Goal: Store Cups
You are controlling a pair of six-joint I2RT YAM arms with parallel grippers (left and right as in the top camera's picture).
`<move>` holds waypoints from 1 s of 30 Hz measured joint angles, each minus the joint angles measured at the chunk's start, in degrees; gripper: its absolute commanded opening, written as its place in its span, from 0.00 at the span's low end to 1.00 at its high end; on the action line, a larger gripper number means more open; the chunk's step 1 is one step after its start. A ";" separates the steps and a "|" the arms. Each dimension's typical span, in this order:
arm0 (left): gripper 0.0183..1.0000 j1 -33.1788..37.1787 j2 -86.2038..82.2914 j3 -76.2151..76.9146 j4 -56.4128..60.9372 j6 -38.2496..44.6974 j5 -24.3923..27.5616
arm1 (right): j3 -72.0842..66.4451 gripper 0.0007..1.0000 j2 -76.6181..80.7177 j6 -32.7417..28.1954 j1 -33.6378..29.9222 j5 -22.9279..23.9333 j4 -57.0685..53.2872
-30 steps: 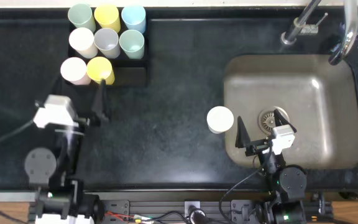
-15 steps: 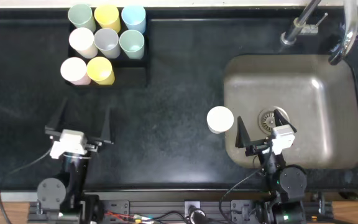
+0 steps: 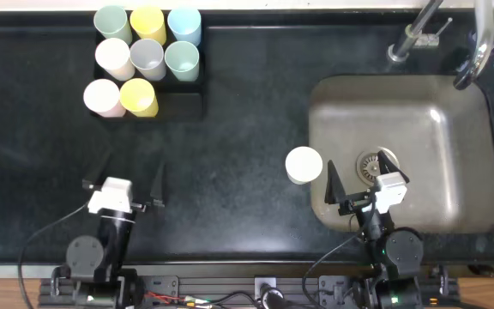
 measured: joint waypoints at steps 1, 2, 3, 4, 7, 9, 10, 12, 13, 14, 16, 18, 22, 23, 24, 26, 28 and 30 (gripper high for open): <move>1.00 0.00 0.00 0.00 -1.31 0.00 0.00 | 0.00 0.99 0.00 -0.04 0.00 0.00 -0.02; 1.00 0.00 -0.02 0.00 -2.51 0.00 -0.02 | 0.00 1.00 0.00 -0.02 0.00 0.02 0.00; 1.00 0.00 -0.02 0.00 -3.65 -0.09 -0.20 | 0.00 1.00 0.00 -0.02 0.00 0.04 0.00; 1.00 0.00 -0.02 0.00 -4.90 -0.74 -0.81 | 0.00 1.00 0.00 0.00 0.00 0.00 0.00; 1.00 0.00 -0.02 0.00 -6.91 -5.75 -5.01 | 0.00 1.00 0.02 0.00 0.00 0.04 0.00; 1.00 0.00 -0.02 0.00 -7.08 -8.09 -7.30 | 0.00 1.00 0.02 0.00 0.00 0.02 0.02; 1.00 0.00 -0.02 0.00 -7.13 -9.05 -8.28 | 0.00 1.00 0.02 -0.02 0.00 0.02 -0.02; 1.00 0.00 -0.02 0.00 -7.26 -10.29 -9.44 | 0.00 1.00 0.02 0.00 0.00 0.02 0.00; 1.00 0.00 -0.02 0.00 -7.30 -10.73 -9.84 | 0.00 1.00 0.02 -0.02 0.00 0.00 0.00; 1.00 0.00 -0.02 0.00 -7.32 -11.02 -10.05 | 0.00 1.00 0.02 0.00 0.00 0.02 0.00; 1.00 0.00 -0.02 0.00 -7.34 -11.04 -10.14 | 0.00 1.00 0.02 0.00 0.00 0.02 0.00; 1.00 0.00 -0.02 0.00 -7.34 -10.67 -10.10 | 0.00 1.00 0.02 -0.02 0.00 0.00 0.00; 1.00 -0.02 -0.02 0.00 -7.34 -8.15 -9.92 | 0.00 1.00 0.02 0.00 0.00 0.02 0.00; 1.00 -0.02 -0.02 0.00 -7.34 -7.54 -9.90 | 0.00 1.00 0.02 -0.02 0.00 0.00 0.02; 1.00 -0.02 -0.02 0.00 -7.34 -7.28 -9.92 | 0.00 1.00 0.02 0.00 0.00 0.02 0.00; 1.00 -0.02 -0.02 0.00 -7.34 -6.43 -9.90 | 0.00 1.00 0.02 -0.02 0.00 0.00 0.00; 1.00 -0.02 -0.02 0.00 -7.34 -6.03 -9.92 | 0.00 1.00 0.02 0.00 0.00 0.02 0.02; 1.00 -0.02 -0.02 0.00 -7.34 -5.81 -9.92 | 0.00 1.00 0.02 0.00 0.00 0.02 0.02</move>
